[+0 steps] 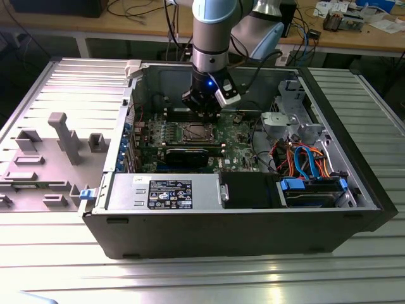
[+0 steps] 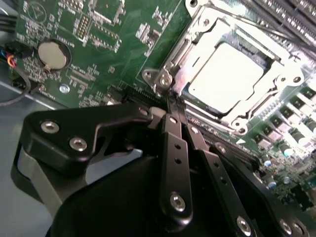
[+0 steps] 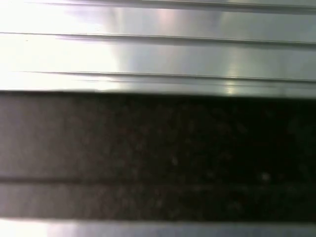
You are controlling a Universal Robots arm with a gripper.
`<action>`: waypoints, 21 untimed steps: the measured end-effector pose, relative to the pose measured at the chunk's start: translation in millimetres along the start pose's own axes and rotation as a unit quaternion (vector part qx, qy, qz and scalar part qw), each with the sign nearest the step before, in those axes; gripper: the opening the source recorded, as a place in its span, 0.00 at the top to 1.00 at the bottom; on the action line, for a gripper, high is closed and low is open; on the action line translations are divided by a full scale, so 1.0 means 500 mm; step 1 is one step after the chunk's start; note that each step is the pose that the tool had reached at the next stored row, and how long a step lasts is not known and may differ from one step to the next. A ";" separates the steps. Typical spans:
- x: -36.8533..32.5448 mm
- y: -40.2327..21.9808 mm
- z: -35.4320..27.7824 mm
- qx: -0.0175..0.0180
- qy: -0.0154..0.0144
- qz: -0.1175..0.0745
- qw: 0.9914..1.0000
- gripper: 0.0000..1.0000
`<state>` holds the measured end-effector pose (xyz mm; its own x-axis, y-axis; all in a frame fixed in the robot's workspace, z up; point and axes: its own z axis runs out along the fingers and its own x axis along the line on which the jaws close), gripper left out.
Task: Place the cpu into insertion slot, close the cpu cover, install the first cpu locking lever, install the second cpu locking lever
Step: 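Install the first cpu locking lever, then install the second cpu locking lever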
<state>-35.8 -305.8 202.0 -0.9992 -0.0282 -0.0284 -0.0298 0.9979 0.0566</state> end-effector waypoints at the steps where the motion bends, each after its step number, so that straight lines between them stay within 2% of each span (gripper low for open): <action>1: 0.000 0.000 0.000 -0.001 0.000 0.000 1.000 0.89; 4: 0.000 0.000 -0.001 -0.004 0.000 0.000 1.000 0.89; 8: -0.001 0.001 -0.012 -0.004 0.000 0.000 1.000 0.89; 9: -0.001 0.001 -0.012 -0.002 0.000 0.000 1.000 0.89; 10: -0.001 0.001 -0.012 0.004 0.000 0.000 1.000 0.89; 12: -0.001 -0.001 -0.012 0.007 0.000 0.000 1.000 0.89; 21: 0.000 -0.004 -0.012 0.007 0.000 0.000 1.000 0.89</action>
<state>-35.7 -308.4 208.0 -0.9992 -0.0287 -0.0282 -0.0300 0.9986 0.0433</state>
